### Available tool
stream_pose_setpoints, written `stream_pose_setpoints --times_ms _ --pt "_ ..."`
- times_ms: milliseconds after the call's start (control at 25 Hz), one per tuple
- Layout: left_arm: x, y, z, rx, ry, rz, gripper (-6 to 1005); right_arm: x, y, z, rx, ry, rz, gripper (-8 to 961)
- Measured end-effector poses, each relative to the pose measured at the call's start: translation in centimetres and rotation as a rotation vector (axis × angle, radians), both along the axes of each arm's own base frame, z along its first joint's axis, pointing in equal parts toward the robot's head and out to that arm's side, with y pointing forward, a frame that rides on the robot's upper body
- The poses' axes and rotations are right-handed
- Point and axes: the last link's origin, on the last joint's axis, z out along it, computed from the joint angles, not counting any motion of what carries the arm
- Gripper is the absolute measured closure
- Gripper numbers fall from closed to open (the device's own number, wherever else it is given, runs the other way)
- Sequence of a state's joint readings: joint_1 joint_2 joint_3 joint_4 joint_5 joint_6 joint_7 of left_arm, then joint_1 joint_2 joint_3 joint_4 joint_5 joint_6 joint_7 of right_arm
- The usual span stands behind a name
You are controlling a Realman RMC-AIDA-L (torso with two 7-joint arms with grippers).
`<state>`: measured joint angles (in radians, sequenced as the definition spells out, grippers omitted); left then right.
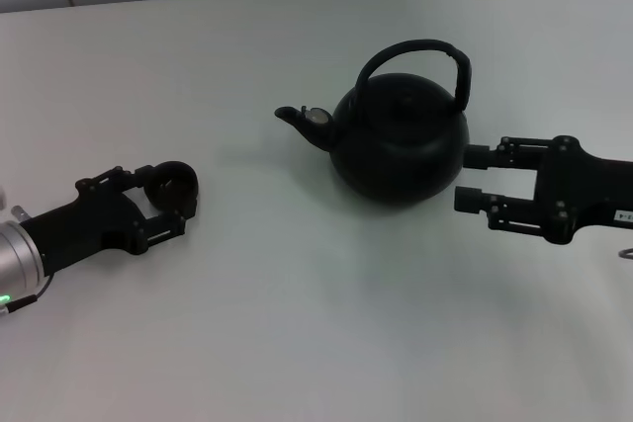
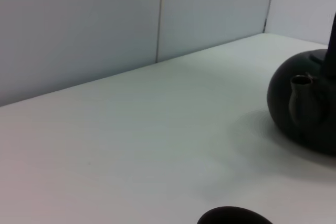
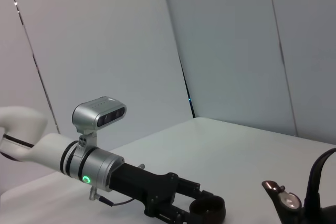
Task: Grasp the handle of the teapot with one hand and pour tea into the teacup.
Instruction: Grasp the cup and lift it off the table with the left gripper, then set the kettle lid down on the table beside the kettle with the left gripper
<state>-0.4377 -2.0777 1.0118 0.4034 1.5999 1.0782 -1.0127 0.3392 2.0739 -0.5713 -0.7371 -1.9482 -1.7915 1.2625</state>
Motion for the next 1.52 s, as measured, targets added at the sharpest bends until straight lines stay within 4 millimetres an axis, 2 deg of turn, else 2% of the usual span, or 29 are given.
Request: stream_pose_setpoints --times_ms 240,440,1000,1520 --pt "0.0 0.1 -0.1 0.000 0.009 -0.005 204 0.0 0.0 0.1 0.005 0.003 -0.003 370" --pt "0.2 0.2 0.0 0.004 -0.006 -0.004 324 0.1 0.0 0.1 0.009 0.004 -0.005 370" --pt "2.9 -0.5 0.3 -0.034 -0.156 -0.104 303 0.4 -0.6 0.1 0.006 0.008 -0.013 370" --pt "5.1 -1.3 -2.7 -0.194 -0.111 -0.210 284 0.4 -0.8 -0.3 -0.009 0.016 -0.014 370"
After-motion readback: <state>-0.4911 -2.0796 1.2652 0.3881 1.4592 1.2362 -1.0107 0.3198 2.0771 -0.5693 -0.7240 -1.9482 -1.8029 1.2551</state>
